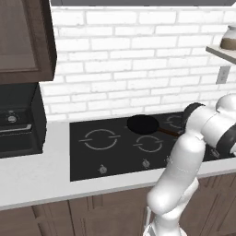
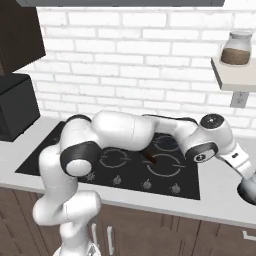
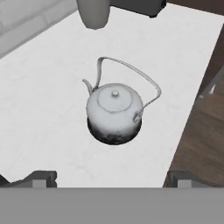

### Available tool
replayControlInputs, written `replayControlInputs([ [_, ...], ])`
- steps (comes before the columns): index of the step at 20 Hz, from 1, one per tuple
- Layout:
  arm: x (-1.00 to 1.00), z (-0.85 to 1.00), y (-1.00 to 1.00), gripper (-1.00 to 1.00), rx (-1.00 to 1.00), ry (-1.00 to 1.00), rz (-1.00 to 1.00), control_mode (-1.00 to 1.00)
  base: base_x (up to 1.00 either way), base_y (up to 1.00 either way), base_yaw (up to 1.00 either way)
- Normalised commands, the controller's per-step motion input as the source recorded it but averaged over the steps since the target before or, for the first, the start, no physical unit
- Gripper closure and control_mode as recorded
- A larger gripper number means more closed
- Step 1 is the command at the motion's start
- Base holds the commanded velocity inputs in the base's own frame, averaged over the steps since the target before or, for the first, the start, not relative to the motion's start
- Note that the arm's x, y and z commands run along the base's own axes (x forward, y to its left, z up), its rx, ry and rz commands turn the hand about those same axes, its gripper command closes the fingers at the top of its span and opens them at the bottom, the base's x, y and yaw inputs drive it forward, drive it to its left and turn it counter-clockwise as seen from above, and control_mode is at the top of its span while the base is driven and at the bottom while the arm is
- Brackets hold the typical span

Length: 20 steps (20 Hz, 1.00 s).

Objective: Pick the kettle from the counter and place it on a stove burner. Then turn the burner on.

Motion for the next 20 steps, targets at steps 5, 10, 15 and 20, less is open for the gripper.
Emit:
replayControlInputs([
  [5,-0.03,-0.01,-0.16,-1.00,0.00,0.00,0.31,-1.00,0.00,0.00,0.00],
  [10,-0.12,0.00,-0.20,-1.00,0.00,0.00,0.32,-1.00,0.00,0.00,0.00],
  [15,-0.03,0.00,-0.08,-1.00,0.00,0.00,0.06,-1.00,0.00,0.00,0.00],
  [20,0.10,0.00,-0.01,-1.00,-0.01,0.13,0.00,-1.00,0.00,0.00,0.00],
])
